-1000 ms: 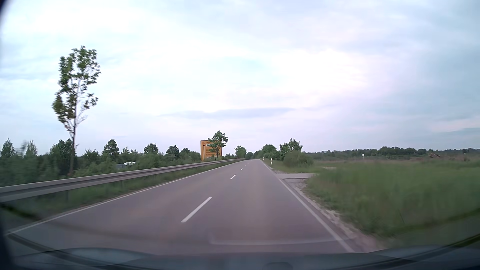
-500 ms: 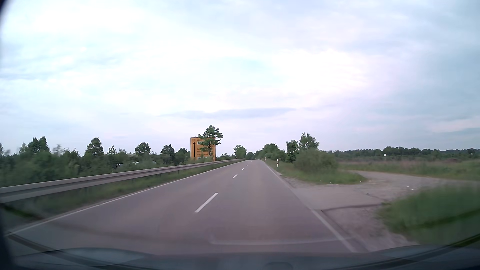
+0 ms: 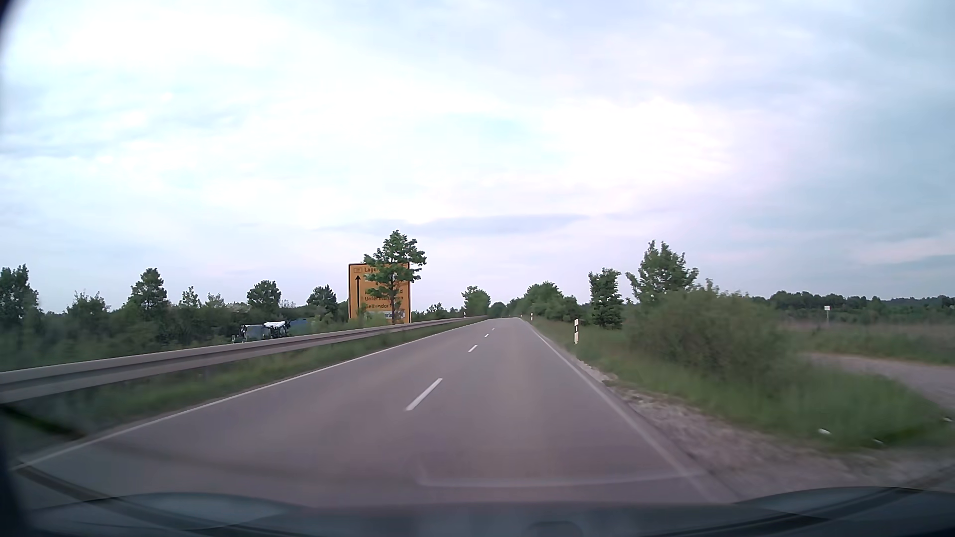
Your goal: Follow the waypoints while adhering to traffic rules and regulations
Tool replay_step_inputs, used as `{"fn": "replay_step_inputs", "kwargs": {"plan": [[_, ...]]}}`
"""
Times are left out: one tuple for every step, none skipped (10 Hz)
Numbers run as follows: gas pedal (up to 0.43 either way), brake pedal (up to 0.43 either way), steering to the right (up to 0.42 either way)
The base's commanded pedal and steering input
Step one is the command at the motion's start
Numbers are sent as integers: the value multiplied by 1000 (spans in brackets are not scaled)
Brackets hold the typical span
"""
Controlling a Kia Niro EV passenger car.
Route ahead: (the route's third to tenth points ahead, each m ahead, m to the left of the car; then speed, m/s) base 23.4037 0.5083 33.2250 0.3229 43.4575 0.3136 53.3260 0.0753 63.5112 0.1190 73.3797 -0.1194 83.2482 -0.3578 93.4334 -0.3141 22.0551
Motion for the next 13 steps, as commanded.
{"fn": "replay_step_inputs", "kwargs": {"plan": [[228, 0, -1], [220, 0, 0], [220, 0, 0], [220, 0, 0], [228, 0, 0], [240, 0, 0], [260, 0, 0], [280, 0, 0], [280, 0, 0], [280, 0, 0], [280, 0, 0], [268, 0, 0], [260, 0, 0]]}}
